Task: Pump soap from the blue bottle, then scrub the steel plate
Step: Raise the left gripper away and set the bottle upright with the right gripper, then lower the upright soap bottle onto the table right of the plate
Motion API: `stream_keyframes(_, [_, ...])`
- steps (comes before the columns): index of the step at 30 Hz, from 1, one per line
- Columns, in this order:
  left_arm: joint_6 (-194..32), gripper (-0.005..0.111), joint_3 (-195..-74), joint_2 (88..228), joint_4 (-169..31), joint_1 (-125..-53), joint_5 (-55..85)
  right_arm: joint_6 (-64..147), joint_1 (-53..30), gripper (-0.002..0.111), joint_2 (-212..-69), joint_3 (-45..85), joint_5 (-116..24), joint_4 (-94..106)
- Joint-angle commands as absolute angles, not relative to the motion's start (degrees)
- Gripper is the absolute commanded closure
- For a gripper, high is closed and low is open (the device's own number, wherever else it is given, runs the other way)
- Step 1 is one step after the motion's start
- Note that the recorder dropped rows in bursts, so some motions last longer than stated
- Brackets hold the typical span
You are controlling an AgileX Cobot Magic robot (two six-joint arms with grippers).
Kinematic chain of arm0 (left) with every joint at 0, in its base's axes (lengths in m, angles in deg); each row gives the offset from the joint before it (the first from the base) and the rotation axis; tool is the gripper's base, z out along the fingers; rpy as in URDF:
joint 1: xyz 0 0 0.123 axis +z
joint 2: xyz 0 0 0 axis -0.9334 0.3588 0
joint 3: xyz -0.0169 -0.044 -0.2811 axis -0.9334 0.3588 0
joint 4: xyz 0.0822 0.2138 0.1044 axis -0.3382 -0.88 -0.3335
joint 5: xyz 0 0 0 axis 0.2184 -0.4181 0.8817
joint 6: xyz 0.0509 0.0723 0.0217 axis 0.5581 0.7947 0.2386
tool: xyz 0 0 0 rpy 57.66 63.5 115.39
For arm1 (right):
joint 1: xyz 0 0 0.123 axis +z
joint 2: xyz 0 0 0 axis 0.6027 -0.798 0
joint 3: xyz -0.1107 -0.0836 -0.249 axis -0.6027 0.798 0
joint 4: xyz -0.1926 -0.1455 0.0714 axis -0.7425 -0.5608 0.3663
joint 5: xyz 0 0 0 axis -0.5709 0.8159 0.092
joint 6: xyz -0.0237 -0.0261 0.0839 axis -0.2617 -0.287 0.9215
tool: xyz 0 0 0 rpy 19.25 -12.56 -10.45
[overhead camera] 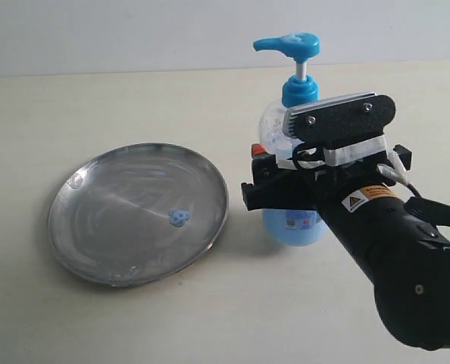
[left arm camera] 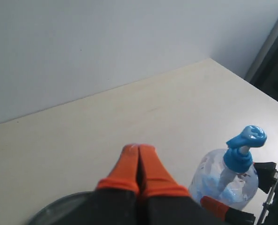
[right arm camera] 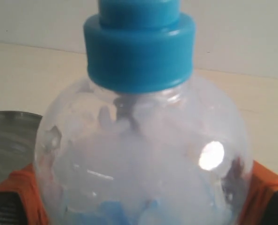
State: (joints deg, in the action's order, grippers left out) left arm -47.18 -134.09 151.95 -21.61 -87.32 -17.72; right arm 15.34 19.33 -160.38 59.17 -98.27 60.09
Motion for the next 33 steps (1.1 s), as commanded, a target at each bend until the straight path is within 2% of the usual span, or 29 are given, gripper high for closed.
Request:
stream_keyframes(1, [-47.64, 0.107, -129.01, 148.51, -22.04, -87.13, -13.85, 20.94, 16.76, 0.108, -158.6, 61.8, -103.41, 52.23])
stream_keyframes(14, [-46.51, 0.107, -116.52, 143.36, -22.04, -87.13, -4.65, 24.43, 16.76, 0.108, -158.6, 67.37, -111.16, 50.43])
stream_keyframes(33, [-43.73, 0.107, -115.33, 143.36, -21.65, -89.73, -2.3, 25.98, 16.76, 0.108, -158.6, 69.63, -111.83, 51.0])
